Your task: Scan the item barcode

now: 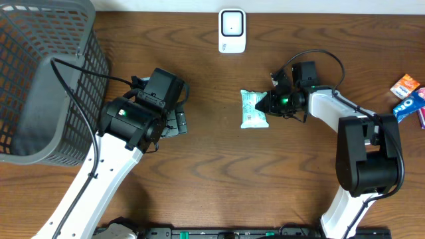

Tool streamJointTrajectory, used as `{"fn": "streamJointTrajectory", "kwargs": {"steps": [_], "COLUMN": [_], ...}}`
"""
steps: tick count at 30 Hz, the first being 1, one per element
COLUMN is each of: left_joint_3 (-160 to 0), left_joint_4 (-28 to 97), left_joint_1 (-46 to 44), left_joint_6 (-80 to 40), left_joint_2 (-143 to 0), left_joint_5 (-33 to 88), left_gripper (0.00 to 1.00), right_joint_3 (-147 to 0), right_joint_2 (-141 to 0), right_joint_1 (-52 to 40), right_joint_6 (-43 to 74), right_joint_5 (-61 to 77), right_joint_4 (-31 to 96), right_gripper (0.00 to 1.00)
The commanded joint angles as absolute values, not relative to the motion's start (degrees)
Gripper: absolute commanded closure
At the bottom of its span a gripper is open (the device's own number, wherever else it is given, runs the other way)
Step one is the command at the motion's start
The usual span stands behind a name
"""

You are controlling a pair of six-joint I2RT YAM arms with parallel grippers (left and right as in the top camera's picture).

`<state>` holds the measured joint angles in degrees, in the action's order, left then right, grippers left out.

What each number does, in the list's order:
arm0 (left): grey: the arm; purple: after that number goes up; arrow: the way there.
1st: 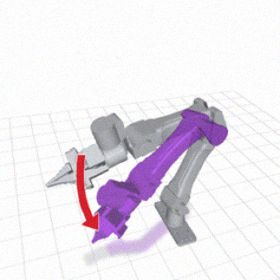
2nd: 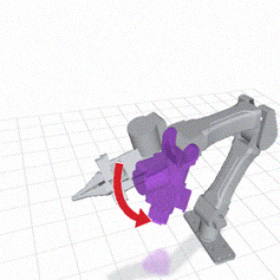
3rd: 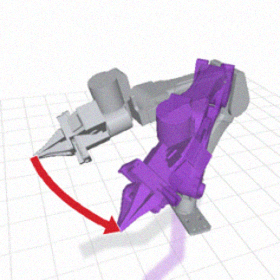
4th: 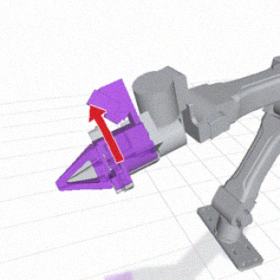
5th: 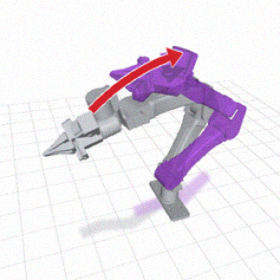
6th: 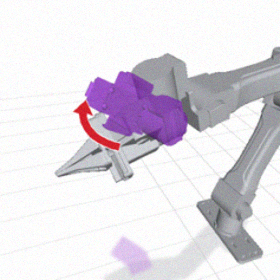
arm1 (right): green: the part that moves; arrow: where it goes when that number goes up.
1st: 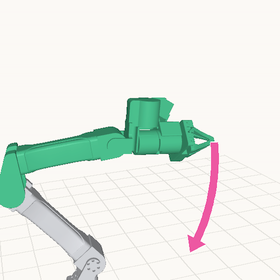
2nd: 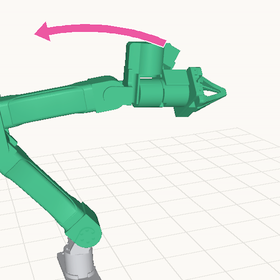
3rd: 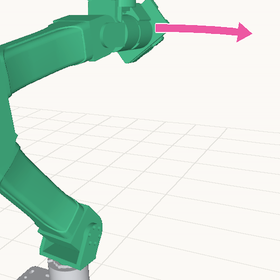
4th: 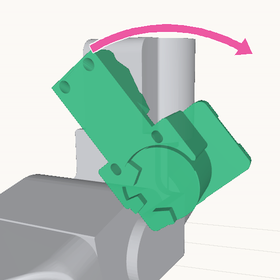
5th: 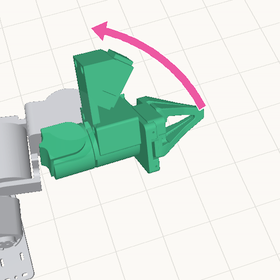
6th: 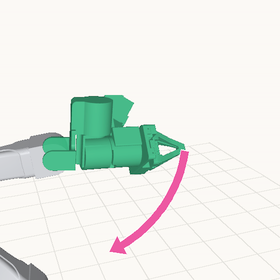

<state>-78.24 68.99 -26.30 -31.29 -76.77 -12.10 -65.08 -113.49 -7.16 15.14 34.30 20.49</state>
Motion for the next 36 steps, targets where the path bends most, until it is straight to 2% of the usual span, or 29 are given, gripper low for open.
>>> {"fn": "streamJointTrajectory", "kwargs": {"steps": [1,6,12,19,22,24,25,26,29,30,32,36], "left_joint_3": [-78.15,-78.15,-78.15,-78.15,-78.15,-78.15,-78.15,-78.15,-78.15,-78.15,-78.15,-78.15], "left_joint_4": [69.17,69.17,69.17,69.17,69.17,69.17,69.17,69.17,69.17,69.17,69.17,69.17], "left_joint_1": [-26.11,-26.11,-26.11,-26.11,-26.11,-26.11,-26.11,-26.11,-26.11,-26.11,-26.11,-26.11], "left_joint_6": [-31.38,-31.38,-31.38,-31.38,-31.38,-31.38,-31.38,-31.38,-31.38,-31.38,-31.38,-31.38], "left_joint_2": [-77.14,-77.14,-77.14,-77.14,-77.14,-77.14,-77.14,-77.14,-77.14,-77.14,-77.17,-77.17], "left_joint_5": [-12.21,-12.21,-12.21,-12.21,-12.21,-12.21,-12.21,-12.21,-12.21,-12.21,-12.21,-12.21], "left_gripper": [0.02,0.02,0.02,0.02,0.02,0.02,0.02,0.02,0.02,0.02,0.02,0.02], "right_joint_3": [-64.07,-67.20,-72.27,-72.34,-72.34,-72.34,-72.34,-72.34,-72.34,-72.34,-72.34,-72.36], "right_joint_2": [-115.26,-111.39,-102.72,-100.66,-103.04,-105.25,-106.24,-107.20,-109.08,-109.34,-109.40,-109.38], "right_joint_1": [-7.79,-6.94,-9.80,-17.85,-20.73,-21.91,-22.04,-21.96,-20.34,-19.57,-17.63,-12.25], "right_joint_6": [16.62,17.63,16.08,16.05,16.03,16.03,16.08,16.25,16.80,17.26,18.26,18.28], "right_joint_5": [28.82,23.66,-0.25,-31.11,-38.54,-36.93,-34.59,-31.00,-21.87,-19.75,-16.05,-4.75], "right_joint_4": [20.18,24.32,33.93,36.67,36.60,36.67,36.71,36.71,35.97,35.73,35.40,34.44], "right_gripper": [0.99,0.99,0.99,0.98,0.99,0.99,0.95,0.87,0.55,0.49,0.44,0.44]}}
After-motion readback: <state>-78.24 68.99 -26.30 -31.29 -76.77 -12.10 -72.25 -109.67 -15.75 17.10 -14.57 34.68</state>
